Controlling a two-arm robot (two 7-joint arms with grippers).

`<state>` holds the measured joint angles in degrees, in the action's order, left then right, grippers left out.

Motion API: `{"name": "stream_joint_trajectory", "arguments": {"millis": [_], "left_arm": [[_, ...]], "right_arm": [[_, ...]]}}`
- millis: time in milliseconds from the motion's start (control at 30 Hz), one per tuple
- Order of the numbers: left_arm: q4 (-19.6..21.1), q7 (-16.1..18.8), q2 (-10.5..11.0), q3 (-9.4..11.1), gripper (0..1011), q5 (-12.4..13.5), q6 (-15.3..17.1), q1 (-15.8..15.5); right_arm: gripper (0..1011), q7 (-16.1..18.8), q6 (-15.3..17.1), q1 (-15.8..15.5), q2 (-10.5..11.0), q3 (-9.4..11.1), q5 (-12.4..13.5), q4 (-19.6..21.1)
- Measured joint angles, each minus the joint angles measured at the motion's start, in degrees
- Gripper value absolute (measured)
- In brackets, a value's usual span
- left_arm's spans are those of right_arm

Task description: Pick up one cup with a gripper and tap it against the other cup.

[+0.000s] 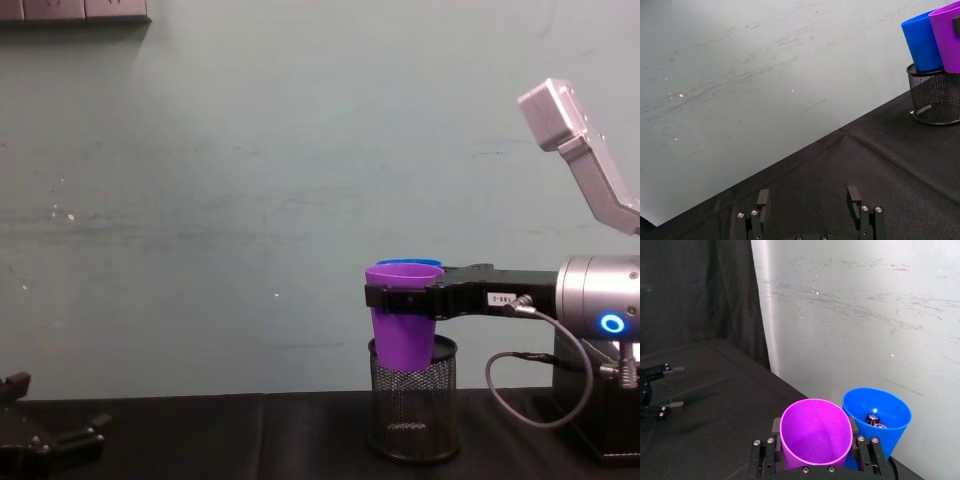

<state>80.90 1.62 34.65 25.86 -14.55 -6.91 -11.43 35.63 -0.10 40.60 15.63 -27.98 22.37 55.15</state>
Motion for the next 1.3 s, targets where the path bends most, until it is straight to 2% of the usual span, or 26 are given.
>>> {"name": "stream_joint_trajectory", "arguments": {"millis": [1300], "left_arm": [[0.00,0.00,0.00,0.00,1000,0.00,0.00,0.00]], "right_arm": [[738,0.00,0.00,-0.01,0.00,0.00,0.00,0.00]]}}
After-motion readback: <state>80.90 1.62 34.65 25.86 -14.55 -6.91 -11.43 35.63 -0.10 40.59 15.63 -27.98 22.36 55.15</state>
